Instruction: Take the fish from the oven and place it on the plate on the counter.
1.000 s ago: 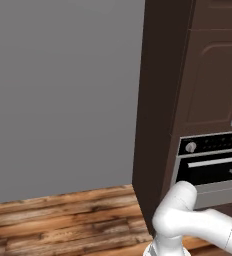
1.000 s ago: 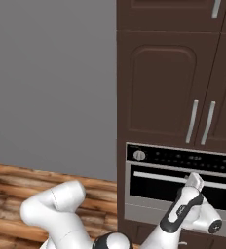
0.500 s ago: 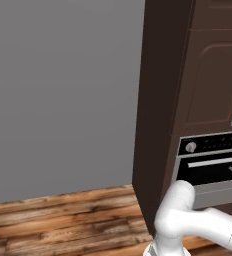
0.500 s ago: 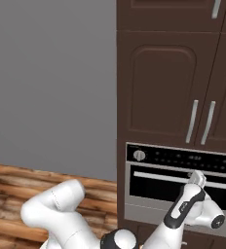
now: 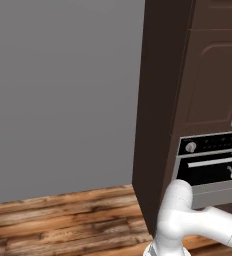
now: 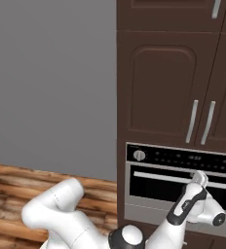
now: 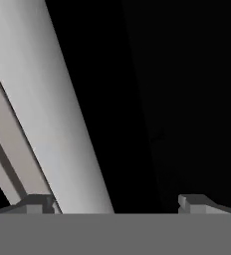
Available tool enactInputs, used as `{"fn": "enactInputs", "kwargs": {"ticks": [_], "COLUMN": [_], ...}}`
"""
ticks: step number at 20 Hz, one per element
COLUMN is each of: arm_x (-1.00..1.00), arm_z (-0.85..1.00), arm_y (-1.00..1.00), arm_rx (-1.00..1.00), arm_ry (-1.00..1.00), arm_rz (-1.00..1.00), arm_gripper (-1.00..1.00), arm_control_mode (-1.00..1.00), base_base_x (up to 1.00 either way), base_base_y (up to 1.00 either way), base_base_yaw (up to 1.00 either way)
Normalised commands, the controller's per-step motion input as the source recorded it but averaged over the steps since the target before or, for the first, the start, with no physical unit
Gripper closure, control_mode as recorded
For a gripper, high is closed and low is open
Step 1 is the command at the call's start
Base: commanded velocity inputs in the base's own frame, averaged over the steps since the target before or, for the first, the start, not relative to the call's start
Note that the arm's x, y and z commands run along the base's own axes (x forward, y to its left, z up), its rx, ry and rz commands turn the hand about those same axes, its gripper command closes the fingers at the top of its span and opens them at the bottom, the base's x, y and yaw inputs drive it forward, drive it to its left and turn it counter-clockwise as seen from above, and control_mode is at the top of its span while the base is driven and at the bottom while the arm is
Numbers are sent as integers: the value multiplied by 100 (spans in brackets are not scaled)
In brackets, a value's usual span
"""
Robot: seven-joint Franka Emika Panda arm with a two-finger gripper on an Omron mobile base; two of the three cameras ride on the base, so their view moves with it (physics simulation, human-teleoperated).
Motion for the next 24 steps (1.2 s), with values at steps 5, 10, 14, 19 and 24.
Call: {"fn": "enactInputs", "kwargs": {"ticks": [5,10,14,19,24], "arm_x": [25,0,0,0,0], "arm_z": [-6,0,0,0,0], "arm_y": [-11,0,0,0,0], "arm_rx": [0,0,0,0,0], "arm_ry": [0,0,0,0,0], "arm_rz": [0,0,0,0,0], "arm_gripper": [-100,-100,100,100,100], "arm_control_mode": [-100,-100,-100,-100,-100], "base_base_x": [0,0,0,0,0], "base_base_y": [0,0,0,0,0], "base_base_yaw": [0,0,0,0,0]}}
